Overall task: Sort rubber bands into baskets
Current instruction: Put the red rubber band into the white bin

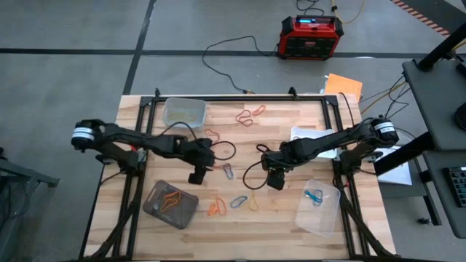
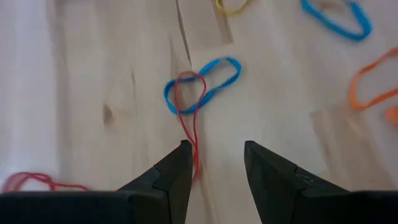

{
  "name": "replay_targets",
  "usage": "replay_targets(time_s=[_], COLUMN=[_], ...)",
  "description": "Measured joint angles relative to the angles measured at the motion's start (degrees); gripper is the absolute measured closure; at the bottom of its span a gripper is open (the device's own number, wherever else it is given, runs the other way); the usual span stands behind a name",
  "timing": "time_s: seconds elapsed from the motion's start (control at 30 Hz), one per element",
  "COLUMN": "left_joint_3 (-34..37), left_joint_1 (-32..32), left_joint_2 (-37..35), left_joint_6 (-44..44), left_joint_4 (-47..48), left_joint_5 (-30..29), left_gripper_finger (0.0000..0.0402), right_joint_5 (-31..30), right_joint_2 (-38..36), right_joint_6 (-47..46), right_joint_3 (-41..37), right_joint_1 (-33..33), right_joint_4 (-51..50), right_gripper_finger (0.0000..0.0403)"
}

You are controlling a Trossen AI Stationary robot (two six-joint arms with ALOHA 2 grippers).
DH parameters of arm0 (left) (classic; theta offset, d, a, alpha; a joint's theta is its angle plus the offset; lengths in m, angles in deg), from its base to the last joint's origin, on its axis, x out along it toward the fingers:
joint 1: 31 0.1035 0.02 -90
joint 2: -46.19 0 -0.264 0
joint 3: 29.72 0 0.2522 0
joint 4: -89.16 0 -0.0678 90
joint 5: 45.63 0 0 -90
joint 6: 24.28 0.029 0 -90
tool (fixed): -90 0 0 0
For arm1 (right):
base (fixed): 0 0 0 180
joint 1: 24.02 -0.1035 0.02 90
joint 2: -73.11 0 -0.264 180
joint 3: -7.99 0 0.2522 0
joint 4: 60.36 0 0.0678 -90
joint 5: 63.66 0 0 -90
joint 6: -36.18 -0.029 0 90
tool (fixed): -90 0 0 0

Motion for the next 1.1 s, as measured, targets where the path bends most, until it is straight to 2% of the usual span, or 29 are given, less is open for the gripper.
replay_targets(time_s=[0.17,0.63,0.77,0.93,1.1], left_joint_3=[0.0,-0.2,-0.26,-0.26,-0.08], left_joint_1=[0.08,3.96,4.19,4.2,4.28], left_joint_2=[4.97,14.81,16.14,16.17,14.13], left_joint_6=[1.27,1.27,1.58,2.68,4.58], left_joint_4=[-4.1,-10.14,-10.63,-10.96,-10.52], left_joint_5=[2.81,2.99,2.63,2.27,3.09], left_gripper_finger=[0.0271,0.0297,0.0324,0.0391,0.04], right_joint_5=[0.0,-0.1,-0.95,-1.3,-2.52], right_joint_2=[-0.01,-0.07,-0.07,-0.07,-0.07], right_joint_6=[0.4,0.74,0.83,1.33,3.85], right_joint_3=[0.0,0.0,0.0,0.0,0.0], right_joint_1=[0.0,-0.02,-0.02,-0.02,-0.02], right_joint_4=[0.01,0.31,0.5,2.07,6.13], right_gripper_finger=[0.0197,0.0197,0.0197,0.0197,0.0197])
